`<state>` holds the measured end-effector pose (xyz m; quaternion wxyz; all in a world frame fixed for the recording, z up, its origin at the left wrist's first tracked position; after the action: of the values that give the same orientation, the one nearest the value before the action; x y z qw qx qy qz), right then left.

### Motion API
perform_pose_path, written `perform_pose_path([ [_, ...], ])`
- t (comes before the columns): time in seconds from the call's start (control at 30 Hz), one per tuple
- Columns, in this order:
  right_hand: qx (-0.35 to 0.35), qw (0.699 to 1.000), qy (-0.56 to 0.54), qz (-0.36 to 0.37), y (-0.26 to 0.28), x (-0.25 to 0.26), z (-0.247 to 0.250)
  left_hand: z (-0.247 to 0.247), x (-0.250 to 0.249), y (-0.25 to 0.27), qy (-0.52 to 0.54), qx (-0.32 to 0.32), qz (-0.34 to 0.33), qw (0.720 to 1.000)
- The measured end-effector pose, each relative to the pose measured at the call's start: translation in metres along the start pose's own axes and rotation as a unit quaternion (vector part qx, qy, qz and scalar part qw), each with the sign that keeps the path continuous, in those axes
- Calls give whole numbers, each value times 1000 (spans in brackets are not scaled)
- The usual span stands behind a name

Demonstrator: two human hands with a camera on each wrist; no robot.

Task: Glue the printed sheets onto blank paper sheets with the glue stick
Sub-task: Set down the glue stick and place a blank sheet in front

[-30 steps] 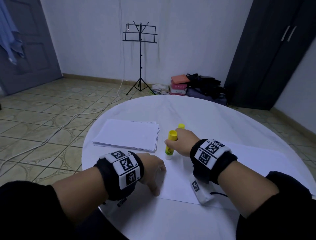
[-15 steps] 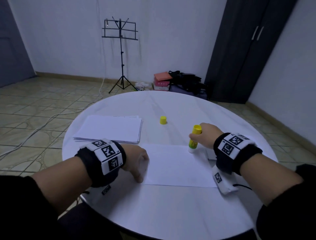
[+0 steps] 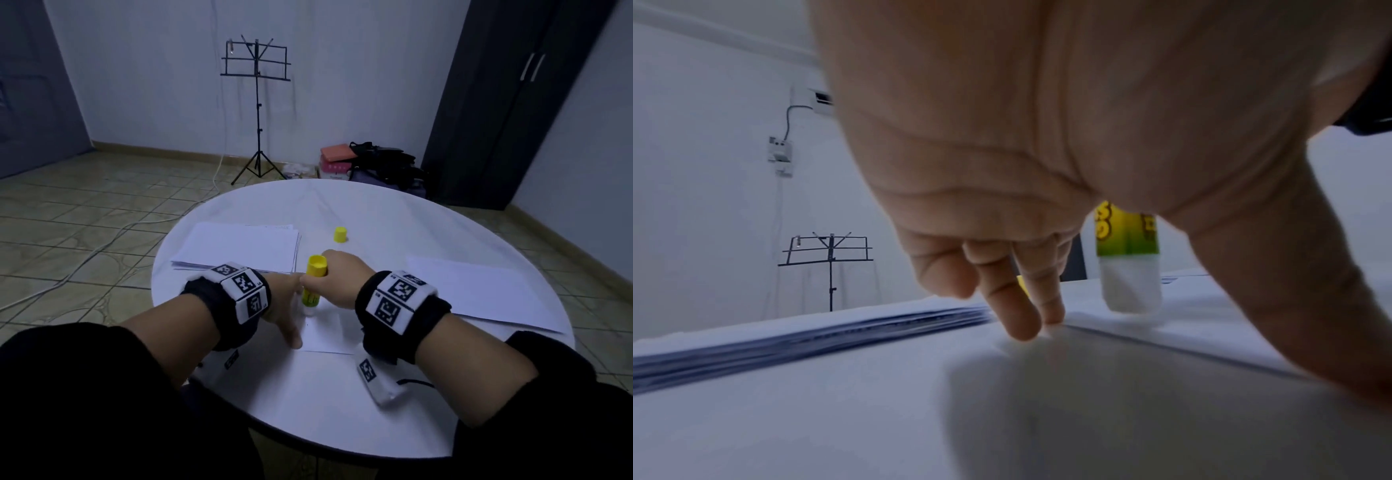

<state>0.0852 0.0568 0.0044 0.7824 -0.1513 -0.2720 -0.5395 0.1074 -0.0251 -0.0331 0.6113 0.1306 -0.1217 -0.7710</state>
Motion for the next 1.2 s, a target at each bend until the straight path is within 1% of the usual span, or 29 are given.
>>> perform_pose_path([
  [0.07,12,1000,10,8,4,3,-7,2,-5,3,-7,-3,-16,1000],
  [0.17,36,998,38,32,15,9,-9,0,-9,2,-13,11,-31,999],
  [0.3,48,997,45,46,33,6,-6,-2,-9,-3,-72,23,-11,997],
  [0.4,41,998,43,18,45,-12,5,-2,-8,-4,-127,40,17,991],
  [0.53,22,998,49,-27,61,-43,31,-3,-12,-7,-154,57,17,986],
  [0.77,-9,994,48,-98,82,-99,72,-2,-17,-6,-174,61,13,983],
  [0.87,-62,991,24,-120,77,-108,90,-3,-16,-7,-175,64,15,982],
  [0.97,-117,983,-1,-140,61,-109,106,-4,-14,-9,-179,66,21,981],
  [1.07,-125,977,6,-172,37,-114,109,-4,-11,-13,-180,54,15,982],
  [1.2,-100,975,30,-194,15,-121,99,-6,-8,-18,-194,48,2,980],
])
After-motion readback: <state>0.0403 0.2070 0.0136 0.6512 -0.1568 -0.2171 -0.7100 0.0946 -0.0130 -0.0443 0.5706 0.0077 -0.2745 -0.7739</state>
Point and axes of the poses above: each hand's wrist, its own y-axis away from the middle knuckle, its own z-axis out of the back of the hand, x = y × z, the point moved 8 cm from there along -y, towards the middle knuckle, and after that the axes turned 8 degrees about -y, right-handed, at the moved point
